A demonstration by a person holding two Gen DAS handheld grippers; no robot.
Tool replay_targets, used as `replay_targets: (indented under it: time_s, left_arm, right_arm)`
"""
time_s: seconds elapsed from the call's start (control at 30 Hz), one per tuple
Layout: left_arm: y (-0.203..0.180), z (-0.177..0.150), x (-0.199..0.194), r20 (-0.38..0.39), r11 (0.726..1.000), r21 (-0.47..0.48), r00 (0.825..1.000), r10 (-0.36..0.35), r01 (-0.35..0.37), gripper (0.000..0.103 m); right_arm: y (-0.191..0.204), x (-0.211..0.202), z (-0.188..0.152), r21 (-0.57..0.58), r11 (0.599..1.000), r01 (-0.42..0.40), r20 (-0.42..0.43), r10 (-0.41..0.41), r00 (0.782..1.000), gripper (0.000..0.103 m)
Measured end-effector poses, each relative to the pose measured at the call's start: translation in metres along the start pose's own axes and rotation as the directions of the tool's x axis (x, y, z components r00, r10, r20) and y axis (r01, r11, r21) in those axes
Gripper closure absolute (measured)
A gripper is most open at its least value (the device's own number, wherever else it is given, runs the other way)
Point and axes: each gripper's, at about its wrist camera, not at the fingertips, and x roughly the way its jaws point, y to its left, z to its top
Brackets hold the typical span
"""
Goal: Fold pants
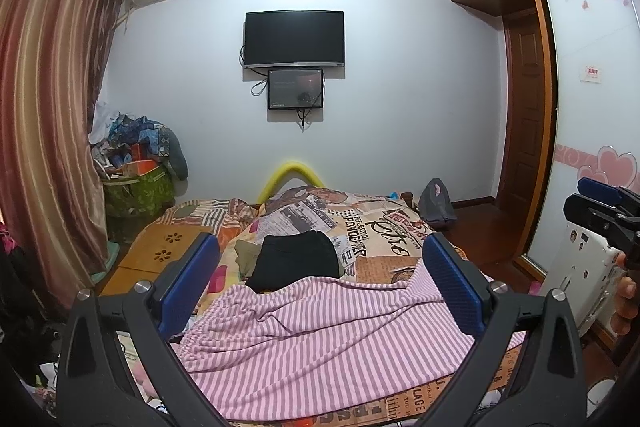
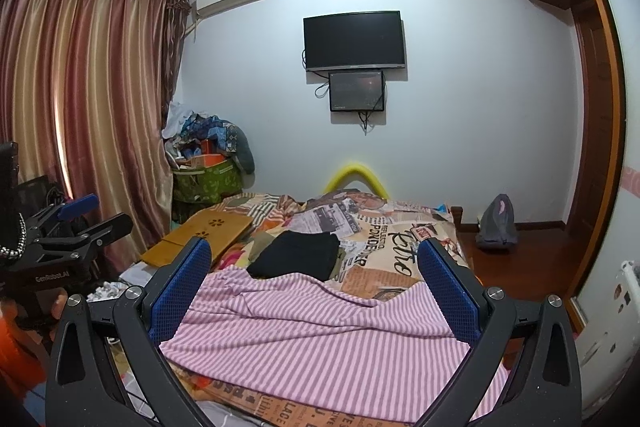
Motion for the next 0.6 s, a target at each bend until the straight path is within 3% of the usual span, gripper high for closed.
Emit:
replay_targets:
  time_s: [0.6]
  left_arm:
    - [0.0, -0.0025, -0.0004, -0.006, 1.0, -0.008, 1.0, -0.001, 0.001, 0.0]
  right_arm:
    - [0.0069, 0.0022, -0.0024, -0.014, 1.0, -0.024, 0.008, 0.024, 1.0, 0.0]
